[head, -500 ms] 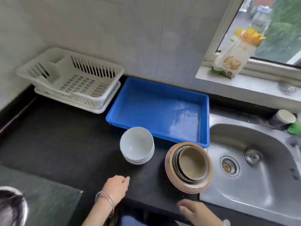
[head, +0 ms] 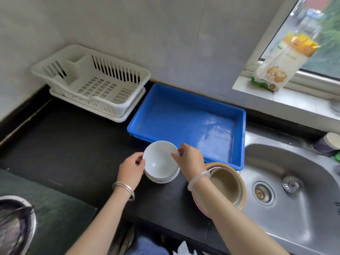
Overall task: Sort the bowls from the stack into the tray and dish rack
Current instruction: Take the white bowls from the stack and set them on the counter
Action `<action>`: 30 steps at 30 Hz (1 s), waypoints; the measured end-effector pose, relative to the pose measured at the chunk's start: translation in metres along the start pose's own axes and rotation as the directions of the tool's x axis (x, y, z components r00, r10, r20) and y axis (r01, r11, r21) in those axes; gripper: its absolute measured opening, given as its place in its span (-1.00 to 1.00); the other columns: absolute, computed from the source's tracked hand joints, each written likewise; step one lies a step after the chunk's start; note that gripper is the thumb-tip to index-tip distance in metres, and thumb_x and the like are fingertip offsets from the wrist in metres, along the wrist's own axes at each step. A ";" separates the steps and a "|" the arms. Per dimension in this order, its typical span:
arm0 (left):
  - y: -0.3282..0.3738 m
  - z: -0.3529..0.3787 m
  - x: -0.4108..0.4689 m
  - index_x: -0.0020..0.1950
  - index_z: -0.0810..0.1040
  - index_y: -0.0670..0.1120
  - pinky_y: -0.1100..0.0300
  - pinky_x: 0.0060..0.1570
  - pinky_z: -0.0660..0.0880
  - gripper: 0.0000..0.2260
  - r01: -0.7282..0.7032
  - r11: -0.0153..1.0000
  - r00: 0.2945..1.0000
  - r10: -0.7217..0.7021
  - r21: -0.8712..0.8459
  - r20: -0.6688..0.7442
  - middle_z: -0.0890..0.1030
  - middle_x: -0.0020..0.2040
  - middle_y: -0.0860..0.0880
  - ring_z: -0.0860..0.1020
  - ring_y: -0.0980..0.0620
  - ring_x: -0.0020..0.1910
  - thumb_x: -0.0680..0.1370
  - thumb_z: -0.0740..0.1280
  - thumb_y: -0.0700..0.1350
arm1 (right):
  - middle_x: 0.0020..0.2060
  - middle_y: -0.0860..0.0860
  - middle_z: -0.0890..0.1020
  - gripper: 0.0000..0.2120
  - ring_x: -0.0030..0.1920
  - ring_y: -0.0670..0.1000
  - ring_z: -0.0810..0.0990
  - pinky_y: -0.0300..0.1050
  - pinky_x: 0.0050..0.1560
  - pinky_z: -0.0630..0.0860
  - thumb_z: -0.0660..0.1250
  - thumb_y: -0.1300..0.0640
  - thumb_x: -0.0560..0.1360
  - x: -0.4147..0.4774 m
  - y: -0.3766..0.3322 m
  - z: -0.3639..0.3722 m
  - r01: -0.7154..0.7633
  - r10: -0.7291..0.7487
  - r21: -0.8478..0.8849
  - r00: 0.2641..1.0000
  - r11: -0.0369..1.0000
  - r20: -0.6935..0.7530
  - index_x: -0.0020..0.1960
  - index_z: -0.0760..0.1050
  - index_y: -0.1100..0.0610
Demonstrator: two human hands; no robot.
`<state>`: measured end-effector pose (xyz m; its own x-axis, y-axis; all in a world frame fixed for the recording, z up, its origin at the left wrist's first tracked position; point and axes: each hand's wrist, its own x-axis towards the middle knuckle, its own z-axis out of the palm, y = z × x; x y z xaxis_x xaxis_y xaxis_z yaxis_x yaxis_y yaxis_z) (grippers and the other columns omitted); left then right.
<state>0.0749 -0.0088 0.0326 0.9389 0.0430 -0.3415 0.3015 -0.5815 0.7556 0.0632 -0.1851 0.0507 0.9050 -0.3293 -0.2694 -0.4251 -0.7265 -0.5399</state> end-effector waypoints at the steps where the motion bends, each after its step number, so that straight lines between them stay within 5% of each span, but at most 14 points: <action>1: -0.001 0.000 0.000 0.26 0.49 -0.02 0.22 -0.16 0.53 -0.72 0.010 1.000 1.000 -0.010 -0.021 0.007 0.59 0.09 0.01 0.60 0.03 -0.10 0.55 0.23 -0.12 | -0.14 0.09 0.61 -0.85 -0.13 0.12 0.51 -0.15 -0.24 0.26 0.27 0.07 0.50 0.002 -0.001 0.003 0.018 -0.019 -0.038 1.000 0.999 -0.018 -0.09 0.48 0.17; 4: -0.004 0.002 0.001 0.29 0.46 -0.02 0.04 0.04 0.57 -0.70 0.034 0.996 0.999 -0.031 -0.085 0.032 0.57 0.13 0.00 0.57 0.01 0.01 0.56 0.23 -0.12 | -0.10 0.16 0.60 -0.88 -0.19 0.14 0.45 -0.15 -0.24 0.23 0.17 0.20 0.54 0.004 -0.009 0.005 0.066 -0.074 -0.198 0.997 0.978 -0.036 -0.08 0.46 0.22; 7: -0.007 0.005 0.002 0.30 0.46 -0.02 0.18 -0.08 0.57 -0.70 0.057 0.988 0.997 -0.050 -0.147 0.056 0.56 0.06 0.03 0.56 0.07 -0.03 0.57 0.22 -0.10 | -0.07 0.18 0.61 -0.85 -0.11 0.19 0.52 -0.15 -0.22 0.25 0.13 0.22 0.56 0.007 -0.013 0.001 0.098 -0.108 -0.266 0.994 0.959 -0.025 -0.05 0.47 0.24; 11: -0.007 0.004 0.004 0.15 0.54 0.02 0.21 -0.13 0.55 -0.76 0.109 0.958 0.993 -0.095 -0.264 0.067 0.61 -0.01 0.02 0.60 0.08 -0.09 0.60 0.13 -0.02 | -0.16 0.17 0.63 -0.85 -0.21 0.15 0.41 -0.13 -0.25 0.22 0.19 0.18 0.54 0.006 -0.011 -0.012 0.079 -0.089 -0.192 0.995 0.978 -0.046 -0.20 0.41 0.17; 17: 0.004 0.007 0.010 0.24 0.51 -0.04 -0.02 0.12 0.54 -0.71 0.078 0.995 0.995 -0.074 -0.066 0.069 0.59 0.12 -0.02 0.59 -0.03 0.05 0.55 0.25 -0.01 | -0.19 0.14 0.64 -0.85 -0.13 0.20 0.53 -0.10 -0.18 0.36 0.28 0.16 0.50 0.004 -0.003 -0.038 -0.007 0.013 0.054 0.993 0.999 -0.117 -0.11 0.56 0.24; 22: 0.012 0.016 0.008 0.08 0.54 0.01 0.18 -0.13 0.48 -0.84 0.017 0.989 0.999 -0.011 0.144 -0.044 0.57 0.02 0.03 0.52 0.06 -0.08 0.51 0.31 -0.11 | -0.20 0.35 0.59 -0.80 -0.10 0.33 0.57 0.02 -0.14 0.53 0.22 0.23 0.48 0.001 0.010 -0.052 -0.039 0.052 0.116 0.992 0.992 -0.112 -0.17 0.55 0.34; 26: 0.014 0.019 0.005 -0.15 0.49 0.04 0.34 -0.37 0.35 -0.88 0.004 0.988 0.993 0.014 0.152 -0.119 0.55 -0.19 0.09 0.52 0.12 -0.22 0.50 0.30 -0.18 | -0.25 0.29 0.62 -0.77 -0.13 0.30 0.61 0.15 -0.07 0.61 0.24 0.22 0.51 -0.002 0.019 -0.059 -0.054 0.082 0.209 0.989 0.976 -0.124 -0.21 0.60 0.30; 30: 0.017 0.016 0.002 -0.18 0.50 0.02 0.18 -0.28 0.56 -0.86 0.004 0.995 0.988 0.011 0.095 -0.155 0.51 -0.28 0.15 0.53 0.13 -0.25 0.49 0.31 -0.22 | -0.22 0.21 0.66 -0.80 -0.16 0.23 0.64 0.14 -0.06 0.63 0.27 0.21 0.51 -0.004 0.025 -0.066 -0.044 0.076 0.248 0.990 0.968 -0.121 -0.17 0.64 0.25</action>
<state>0.0792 -0.0314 0.0358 0.9565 0.1622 -0.2424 0.2881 -0.6562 0.6974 0.0503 -0.2422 0.0909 0.8656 -0.4539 -0.2113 -0.4556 -0.5390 -0.7084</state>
